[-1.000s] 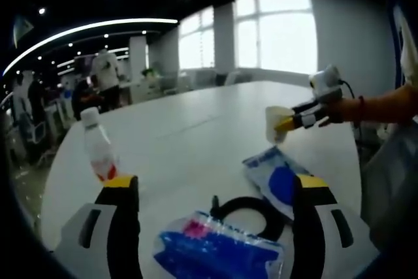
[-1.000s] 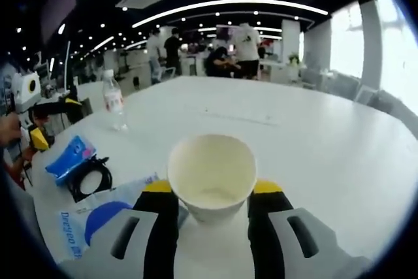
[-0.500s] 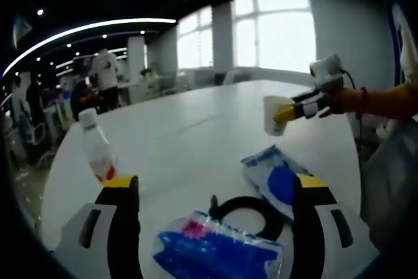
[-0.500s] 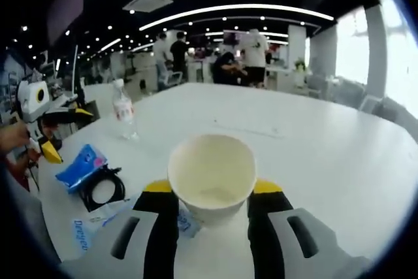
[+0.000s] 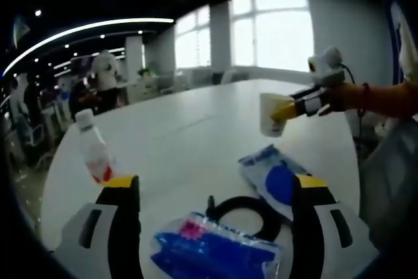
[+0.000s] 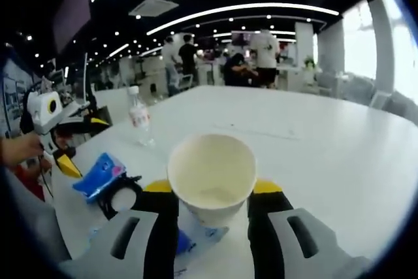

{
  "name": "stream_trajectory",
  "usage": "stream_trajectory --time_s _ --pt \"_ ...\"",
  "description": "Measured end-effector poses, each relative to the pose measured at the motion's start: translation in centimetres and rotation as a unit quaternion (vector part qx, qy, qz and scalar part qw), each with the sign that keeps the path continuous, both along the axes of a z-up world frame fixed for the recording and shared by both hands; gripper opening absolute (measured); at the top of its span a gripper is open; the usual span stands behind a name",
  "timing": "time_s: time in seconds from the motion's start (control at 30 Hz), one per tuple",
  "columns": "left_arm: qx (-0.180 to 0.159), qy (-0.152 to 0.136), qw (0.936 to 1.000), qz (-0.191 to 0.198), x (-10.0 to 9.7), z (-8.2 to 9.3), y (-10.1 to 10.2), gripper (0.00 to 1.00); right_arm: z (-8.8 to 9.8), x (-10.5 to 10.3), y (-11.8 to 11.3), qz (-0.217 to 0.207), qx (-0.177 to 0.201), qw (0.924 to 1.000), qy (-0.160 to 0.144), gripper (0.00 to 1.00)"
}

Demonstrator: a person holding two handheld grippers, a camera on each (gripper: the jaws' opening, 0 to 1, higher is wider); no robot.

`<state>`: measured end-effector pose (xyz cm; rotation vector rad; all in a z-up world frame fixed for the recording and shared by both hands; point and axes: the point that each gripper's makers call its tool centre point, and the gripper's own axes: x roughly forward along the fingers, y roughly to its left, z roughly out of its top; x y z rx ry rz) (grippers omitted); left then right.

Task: Arrange the tabletop items into an orderly group along one side of the table until the central work area is clear of visible clutter.

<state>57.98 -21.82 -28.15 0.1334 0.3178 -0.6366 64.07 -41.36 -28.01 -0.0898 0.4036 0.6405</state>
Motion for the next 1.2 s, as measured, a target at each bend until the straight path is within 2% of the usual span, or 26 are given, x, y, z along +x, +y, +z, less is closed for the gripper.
stream_trajectory --time_s 0.43,1.2 --pt "0.0 0.002 0.9998 -0.018 -0.3 -0.2 -1.2 0.93 0.8 -1.2 2.6 0.027 0.02 0.9994 0.002 0.4" --pt "-0.003 0.01 0.9985 -0.053 -1.3 -0.7 -3.6 0.9 0.7 -3.4 6.7 0.088 0.046 0.9947 0.025 0.4"
